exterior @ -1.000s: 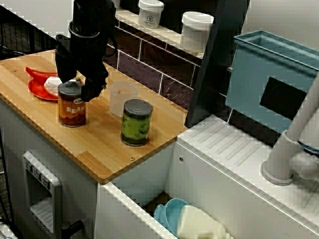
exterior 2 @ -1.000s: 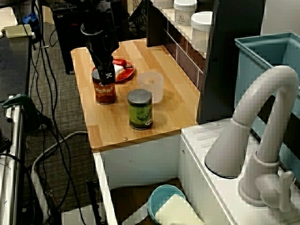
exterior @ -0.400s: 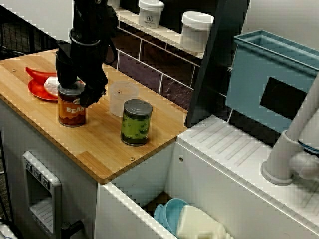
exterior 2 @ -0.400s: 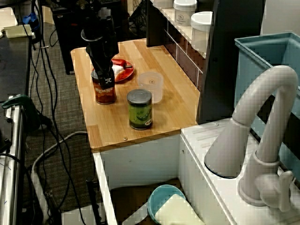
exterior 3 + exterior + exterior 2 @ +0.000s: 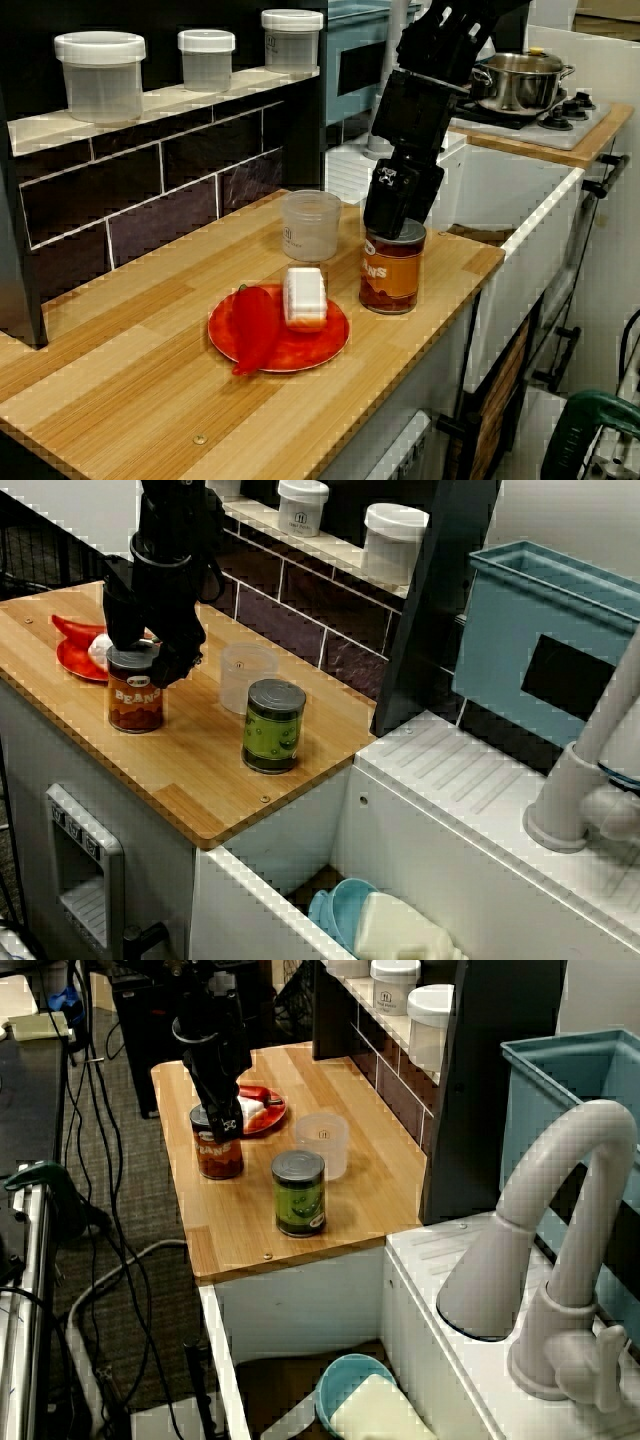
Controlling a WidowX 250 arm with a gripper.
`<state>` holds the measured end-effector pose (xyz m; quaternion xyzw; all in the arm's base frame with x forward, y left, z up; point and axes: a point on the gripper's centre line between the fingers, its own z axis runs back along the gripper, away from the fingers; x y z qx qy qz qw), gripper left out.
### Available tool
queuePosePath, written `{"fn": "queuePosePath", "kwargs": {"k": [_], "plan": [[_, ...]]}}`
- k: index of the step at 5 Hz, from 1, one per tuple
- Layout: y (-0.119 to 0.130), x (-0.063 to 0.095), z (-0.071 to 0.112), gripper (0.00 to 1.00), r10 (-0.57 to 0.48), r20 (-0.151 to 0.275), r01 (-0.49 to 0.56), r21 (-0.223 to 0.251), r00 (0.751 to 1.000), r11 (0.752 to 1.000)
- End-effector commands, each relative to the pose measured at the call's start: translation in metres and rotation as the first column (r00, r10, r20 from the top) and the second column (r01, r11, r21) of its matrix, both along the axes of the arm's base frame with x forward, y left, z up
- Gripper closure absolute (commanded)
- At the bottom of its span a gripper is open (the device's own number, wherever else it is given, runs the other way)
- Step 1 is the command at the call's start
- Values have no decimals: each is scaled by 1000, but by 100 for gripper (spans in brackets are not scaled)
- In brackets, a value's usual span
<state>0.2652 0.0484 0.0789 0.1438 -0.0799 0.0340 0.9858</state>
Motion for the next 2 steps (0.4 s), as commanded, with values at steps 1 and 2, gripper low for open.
{"fn": "queuePosePath", "kwargs": {"k": [1,2], "plan": [[18,15,12,0,-2,32,1,44,999,999],[29,24,18,0,6,32,-8,52,999,999]]}}
